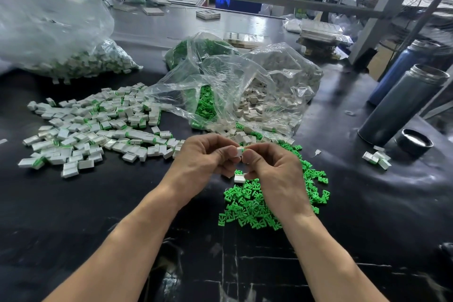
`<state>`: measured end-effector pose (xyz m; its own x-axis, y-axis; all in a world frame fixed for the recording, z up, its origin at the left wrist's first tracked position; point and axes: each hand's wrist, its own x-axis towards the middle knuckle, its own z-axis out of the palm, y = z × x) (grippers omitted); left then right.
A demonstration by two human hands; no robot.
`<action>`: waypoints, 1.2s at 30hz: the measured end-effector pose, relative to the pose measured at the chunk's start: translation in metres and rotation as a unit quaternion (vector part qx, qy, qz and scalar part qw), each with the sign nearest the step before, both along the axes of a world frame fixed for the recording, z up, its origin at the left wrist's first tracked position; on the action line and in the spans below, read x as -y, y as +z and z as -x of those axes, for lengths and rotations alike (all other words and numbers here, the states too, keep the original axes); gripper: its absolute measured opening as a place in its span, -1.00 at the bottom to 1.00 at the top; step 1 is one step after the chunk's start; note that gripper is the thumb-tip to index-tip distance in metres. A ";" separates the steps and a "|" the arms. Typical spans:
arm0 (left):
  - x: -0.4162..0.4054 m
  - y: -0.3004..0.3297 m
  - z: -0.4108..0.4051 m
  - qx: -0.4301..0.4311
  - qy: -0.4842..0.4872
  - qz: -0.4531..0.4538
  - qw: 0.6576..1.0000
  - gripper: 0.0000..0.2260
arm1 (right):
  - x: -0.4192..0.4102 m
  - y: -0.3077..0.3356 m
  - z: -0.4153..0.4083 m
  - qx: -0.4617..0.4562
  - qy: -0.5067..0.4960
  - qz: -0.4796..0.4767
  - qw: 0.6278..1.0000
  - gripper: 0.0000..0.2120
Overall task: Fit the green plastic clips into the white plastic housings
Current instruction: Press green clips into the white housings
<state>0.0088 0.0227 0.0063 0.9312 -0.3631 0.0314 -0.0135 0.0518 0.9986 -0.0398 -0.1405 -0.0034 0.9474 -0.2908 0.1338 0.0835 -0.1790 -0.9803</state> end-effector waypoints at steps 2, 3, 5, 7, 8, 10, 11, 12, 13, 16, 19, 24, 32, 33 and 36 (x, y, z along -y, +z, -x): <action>0.001 0.002 0.001 0.000 -0.010 -0.002 1.000 -0.88 | 0.001 0.000 0.000 -0.002 -0.006 0.003 1.000 -0.94; 0.001 0.002 0.002 -0.001 -0.010 -0.003 1.000 -0.87 | 0.001 0.000 0.000 -0.001 -0.007 0.006 1.000 -0.94; 0.002 0.003 0.003 -0.001 0.002 -0.008 1.000 -0.89 | 0.000 0.000 0.000 0.000 -0.006 0.017 1.000 -0.92; 0.004 0.004 0.005 0.005 0.021 -0.019 1.000 -0.93 | 0.000 -0.001 0.001 -0.001 -0.003 0.030 1.000 -0.92; 0.005 0.004 0.006 0.010 0.029 -0.027 0.999 -0.95 | 0.000 -0.002 0.001 -0.003 0.000 0.037 0.999 -0.92; 0.007 0.004 0.008 0.029 0.043 -0.054 0.997 -0.95 | 0.000 -0.002 0.002 -0.008 0.005 0.061 0.998 -0.91; 0.007 0.004 0.009 0.041 0.049 -0.073 0.995 -0.93 | 0.000 -0.001 0.003 -0.008 0.006 0.074 0.997 -0.90; 0.007 0.003 0.009 0.051 0.052 -0.089 0.993 -0.92 | 0.000 -0.001 0.003 -0.007 0.006 0.086 0.996 -0.89; 0.006 0.002 0.009 0.059 0.056 -0.103 0.991 -0.90 | 0.000 0.000 0.003 -0.006 0.005 0.099 0.995 -0.88; 0.005 0.000 0.008 0.092 0.061 -0.145 0.983 -0.85 | 0.000 0.001 0.005 -0.002 0.003 0.137 0.990 -0.86; 0.005 -0.001 0.008 0.117 0.062 -0.167 0.977 -0.79 | -0.001 0.002 0.006 0.004 -0.001 0.165 0.986 -0.86; 0.006 -0.002 0.009 0.155 0.076 -0.202 0.964 -0.77 | -0.004 0.004 0.006 0.017 -0.020 0.212 0.977 -0.89; 0.005 0.002 0.009 0.194 0.059 -0.269 0.942 -0.80 | -0.005 0.001 0.006 0.021 -0.019 0.250 0.968 -0.90; 0.004 0.001 0.009 0.185 0.060 -0.263 0.945 -0.78 | -0.005 0.000 0.006 0.009 -0.018 0.225 0.974 -0.88; 0.003 0.000 0.005 0.134 0.055 -0.215 0.966 -0.80 | -0.006 0.000 0.005 -0.017 0.000 0.100 0.995 -0.83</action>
